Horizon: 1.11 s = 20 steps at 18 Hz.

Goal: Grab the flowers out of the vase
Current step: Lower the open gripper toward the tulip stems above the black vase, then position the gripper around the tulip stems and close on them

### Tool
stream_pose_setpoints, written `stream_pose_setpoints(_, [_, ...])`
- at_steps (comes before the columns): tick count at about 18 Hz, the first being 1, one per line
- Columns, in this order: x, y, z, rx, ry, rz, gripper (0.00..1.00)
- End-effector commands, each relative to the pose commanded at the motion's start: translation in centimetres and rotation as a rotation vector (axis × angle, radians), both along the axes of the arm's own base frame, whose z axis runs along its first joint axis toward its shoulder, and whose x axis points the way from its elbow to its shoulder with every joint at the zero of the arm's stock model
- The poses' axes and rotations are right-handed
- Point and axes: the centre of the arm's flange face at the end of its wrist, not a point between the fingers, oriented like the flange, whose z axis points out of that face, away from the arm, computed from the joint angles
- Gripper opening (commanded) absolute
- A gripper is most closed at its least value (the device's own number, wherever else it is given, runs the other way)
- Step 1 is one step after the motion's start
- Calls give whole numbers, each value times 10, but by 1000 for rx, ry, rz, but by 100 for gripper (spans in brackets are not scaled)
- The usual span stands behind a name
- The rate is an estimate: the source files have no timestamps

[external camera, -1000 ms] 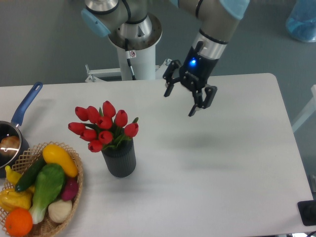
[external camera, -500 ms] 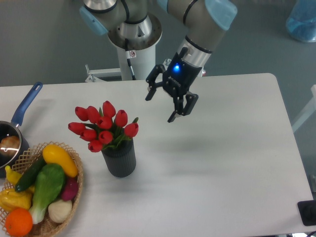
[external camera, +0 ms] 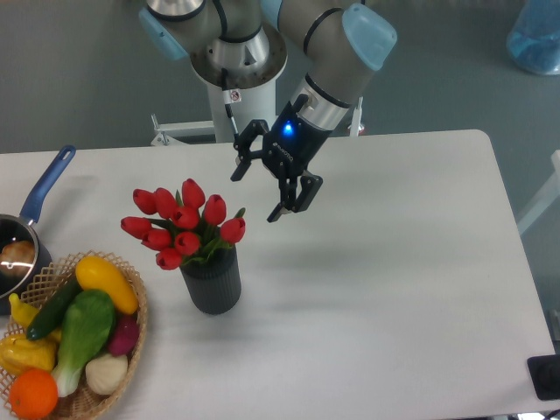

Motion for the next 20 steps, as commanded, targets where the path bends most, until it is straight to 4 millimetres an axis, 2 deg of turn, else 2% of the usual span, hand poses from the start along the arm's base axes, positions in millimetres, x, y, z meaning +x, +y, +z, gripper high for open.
stream_pose_setpoints(4, [8,14,-8,-14,-27,-19,100])
stream_pose_setpoints(10, [-1,28,-18,47,-74,-18,100])
stream_pose_setpoints(15, [1,38,-26,79,-101,-31,100])
stream_pose_setpoints(20, [9,46,-28,93,-121,-49,100])
